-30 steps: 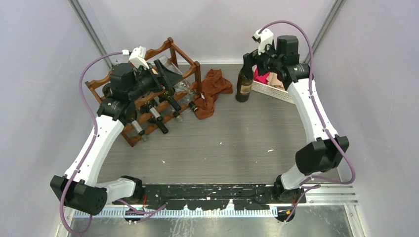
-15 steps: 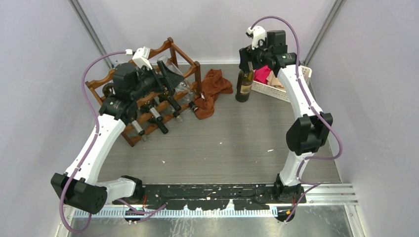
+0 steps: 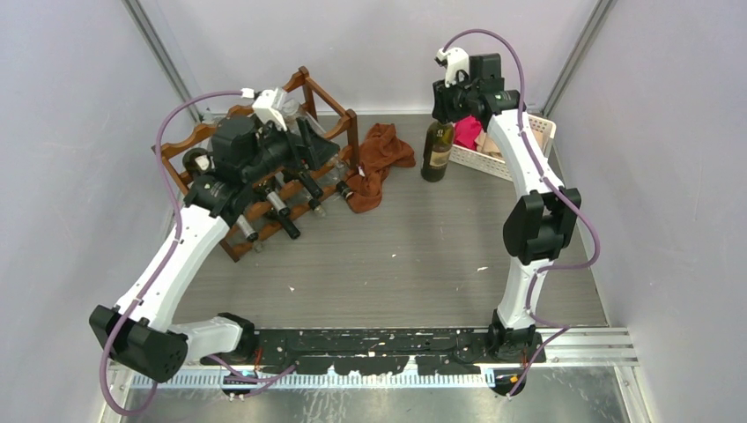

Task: Put the wine bottle on the wine rack
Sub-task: Pick up the wine bottle from the center of the board.

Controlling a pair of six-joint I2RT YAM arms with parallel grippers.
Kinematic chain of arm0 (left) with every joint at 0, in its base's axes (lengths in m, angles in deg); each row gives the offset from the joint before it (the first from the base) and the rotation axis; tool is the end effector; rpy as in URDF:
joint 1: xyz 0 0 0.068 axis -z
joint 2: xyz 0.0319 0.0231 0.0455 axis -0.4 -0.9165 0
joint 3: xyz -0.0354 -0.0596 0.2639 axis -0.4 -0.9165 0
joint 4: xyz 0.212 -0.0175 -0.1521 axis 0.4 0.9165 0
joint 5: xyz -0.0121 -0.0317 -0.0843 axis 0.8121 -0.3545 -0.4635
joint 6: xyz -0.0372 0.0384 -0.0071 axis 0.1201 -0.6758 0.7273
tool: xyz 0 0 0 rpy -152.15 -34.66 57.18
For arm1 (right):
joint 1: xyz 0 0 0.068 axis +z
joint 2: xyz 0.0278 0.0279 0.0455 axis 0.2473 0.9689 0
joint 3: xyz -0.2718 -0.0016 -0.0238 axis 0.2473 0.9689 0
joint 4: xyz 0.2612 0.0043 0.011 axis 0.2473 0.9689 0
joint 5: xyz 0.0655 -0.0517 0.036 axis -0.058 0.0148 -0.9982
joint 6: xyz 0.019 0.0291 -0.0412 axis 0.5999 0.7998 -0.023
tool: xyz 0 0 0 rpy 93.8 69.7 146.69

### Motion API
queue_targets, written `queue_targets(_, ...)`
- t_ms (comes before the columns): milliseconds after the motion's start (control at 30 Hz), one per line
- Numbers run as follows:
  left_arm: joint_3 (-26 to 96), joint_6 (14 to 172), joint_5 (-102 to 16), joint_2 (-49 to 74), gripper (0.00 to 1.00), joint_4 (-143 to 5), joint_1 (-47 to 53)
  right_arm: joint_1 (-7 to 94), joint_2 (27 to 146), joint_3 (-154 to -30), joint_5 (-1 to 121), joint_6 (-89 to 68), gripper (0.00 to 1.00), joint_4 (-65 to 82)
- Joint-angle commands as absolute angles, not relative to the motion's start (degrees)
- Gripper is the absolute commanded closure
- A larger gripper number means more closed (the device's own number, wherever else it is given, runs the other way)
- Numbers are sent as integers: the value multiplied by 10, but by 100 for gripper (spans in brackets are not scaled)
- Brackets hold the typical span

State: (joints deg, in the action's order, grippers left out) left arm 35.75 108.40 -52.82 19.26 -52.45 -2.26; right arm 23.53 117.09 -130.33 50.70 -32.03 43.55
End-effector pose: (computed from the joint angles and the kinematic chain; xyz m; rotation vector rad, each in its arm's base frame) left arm 0.2484 -0.1087 0.4184 0.1522 1.8179 -0.8784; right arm 0.4438 0.0824 0.3669 -0.6108 2.0536 0.2562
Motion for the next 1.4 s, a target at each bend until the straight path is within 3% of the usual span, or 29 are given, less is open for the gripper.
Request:
queue_targets(0, 349, 975, -541, 201, 20, -576, 21, 228, 1119, -1345, 485, -311, 93, 436)
queue_targets(133, 314, 842, -588, 190, 13, -633, 76, 201, 1083, -1362, 405, -242, 99, 492)
queue_targets(267, 268, 773, -636, 160, 1, -734, 105, 189, 1034, -1326, 328, -183, 99, 525)
queue_targets(567, 275, 813, -707, 35, 0, -820, 130, 173, 915, -1153, 226, -44, 99, 461)
queue_targets(833, 279, 848, -727, -25, 0, -867, 163, 161, 897, -1109, 172, 31, 99, 395)
queue_targets(1133, 274, 755, -670, -46, 0, -817, 167, 153, 895, -1096, 126, 87, 99, 353)
queue_targets(1267, 291, 733, -675, -51, 6, -800, 167, 151, 896, -1087, 120, 91, 99, 353)
queue_targets(1333, 315, 729, -691, -55, 24, -769, 167, 150, 896, -1082, 124, 83, 99, 359)
queue_targets(1367, 331, 724, -705, -57, 39, -743, 166, 150, 897, -1081, 128, 76, 98, 366)
